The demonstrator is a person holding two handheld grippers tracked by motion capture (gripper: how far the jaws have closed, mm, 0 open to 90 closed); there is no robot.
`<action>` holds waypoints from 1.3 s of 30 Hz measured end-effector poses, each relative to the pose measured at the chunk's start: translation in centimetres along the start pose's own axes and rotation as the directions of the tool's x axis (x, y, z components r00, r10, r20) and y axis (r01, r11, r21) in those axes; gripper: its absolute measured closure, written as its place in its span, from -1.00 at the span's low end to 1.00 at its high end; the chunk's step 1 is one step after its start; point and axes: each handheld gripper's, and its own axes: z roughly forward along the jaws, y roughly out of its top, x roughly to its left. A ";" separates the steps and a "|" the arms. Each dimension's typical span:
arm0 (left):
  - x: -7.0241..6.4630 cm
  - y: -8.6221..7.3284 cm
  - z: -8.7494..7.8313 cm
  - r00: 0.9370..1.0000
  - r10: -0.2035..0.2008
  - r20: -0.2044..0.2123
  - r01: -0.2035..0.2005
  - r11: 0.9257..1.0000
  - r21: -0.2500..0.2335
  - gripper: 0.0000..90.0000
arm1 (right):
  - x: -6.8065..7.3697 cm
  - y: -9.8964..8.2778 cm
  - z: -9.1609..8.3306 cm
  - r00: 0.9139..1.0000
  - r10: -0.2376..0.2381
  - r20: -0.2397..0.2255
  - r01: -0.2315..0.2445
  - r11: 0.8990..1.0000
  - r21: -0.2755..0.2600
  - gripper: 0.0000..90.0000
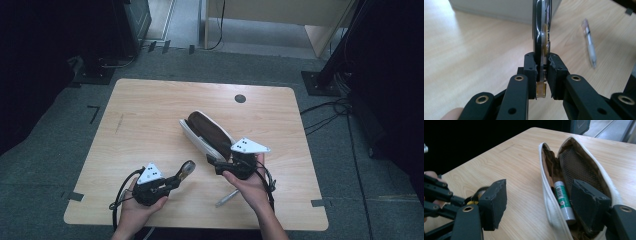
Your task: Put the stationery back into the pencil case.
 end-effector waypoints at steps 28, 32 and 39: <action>0.5 2.5 -0.6 0.985 0.069 0.156 -0.042 0.985 -0.169 0.77 | 0.5 0.4 1.4 0.953 0.044 -0.300 -0.058 0.998 -0.039 -0.01; 0.6 2.4 -0.8 0.980 0.090 0.178 -0.055 0.979 -0.197 0.77 | 0.7 0.4 1.5 0.940 0.030 -0.339 -0.047 0.998 -0.042 -0.02; 0.6 2.3 -0.8 0.967 0.112 0.227 -0.064 0.976 -0.207 0.77 | 0.9 0.3 1.7 0.910 0.010 -0.414 -0.036 0.998 -0.054 -0.01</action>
